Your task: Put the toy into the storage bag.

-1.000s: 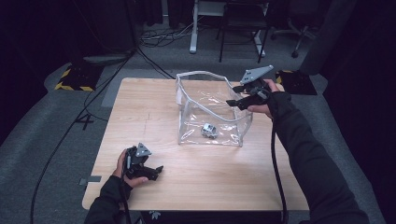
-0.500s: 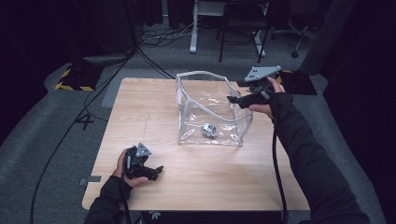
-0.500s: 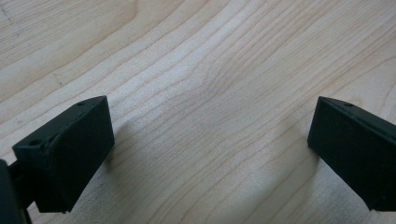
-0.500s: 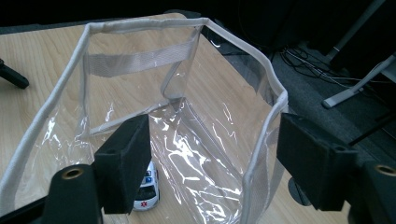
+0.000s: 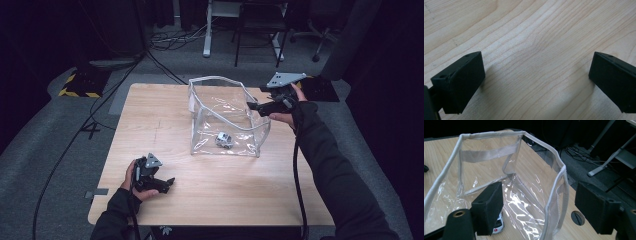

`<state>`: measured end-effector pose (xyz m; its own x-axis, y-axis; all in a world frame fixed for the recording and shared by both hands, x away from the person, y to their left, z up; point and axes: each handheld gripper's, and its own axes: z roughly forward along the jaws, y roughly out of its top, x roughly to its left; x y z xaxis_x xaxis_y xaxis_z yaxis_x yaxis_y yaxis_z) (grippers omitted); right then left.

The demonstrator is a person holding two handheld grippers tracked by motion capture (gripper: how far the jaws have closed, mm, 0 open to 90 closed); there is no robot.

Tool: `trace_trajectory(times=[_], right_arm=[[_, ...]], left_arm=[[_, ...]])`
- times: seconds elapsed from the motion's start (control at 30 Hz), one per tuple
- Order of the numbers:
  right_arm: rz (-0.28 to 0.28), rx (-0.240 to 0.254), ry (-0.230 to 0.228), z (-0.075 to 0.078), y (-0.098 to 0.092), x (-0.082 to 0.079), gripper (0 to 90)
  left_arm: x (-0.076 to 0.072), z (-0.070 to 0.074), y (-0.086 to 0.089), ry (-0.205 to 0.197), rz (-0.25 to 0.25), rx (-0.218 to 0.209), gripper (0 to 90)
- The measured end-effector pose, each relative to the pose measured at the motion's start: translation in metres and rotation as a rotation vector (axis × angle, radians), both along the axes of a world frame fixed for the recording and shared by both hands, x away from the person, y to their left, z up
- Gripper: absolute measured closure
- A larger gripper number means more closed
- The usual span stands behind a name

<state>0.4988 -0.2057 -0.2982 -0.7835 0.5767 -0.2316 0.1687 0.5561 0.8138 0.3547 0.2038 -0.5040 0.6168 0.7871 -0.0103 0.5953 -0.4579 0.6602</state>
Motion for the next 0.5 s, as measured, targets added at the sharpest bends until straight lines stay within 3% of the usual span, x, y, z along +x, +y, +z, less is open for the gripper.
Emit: trace_trajectory(times=[0.5], right_arm=[[-0.092,0.032,-0.03,0.0,-0.026,-0.002,23.9]], left_arm=[[0.0,0.0,0.0,-0.001,0.001,0.0,0.6]])
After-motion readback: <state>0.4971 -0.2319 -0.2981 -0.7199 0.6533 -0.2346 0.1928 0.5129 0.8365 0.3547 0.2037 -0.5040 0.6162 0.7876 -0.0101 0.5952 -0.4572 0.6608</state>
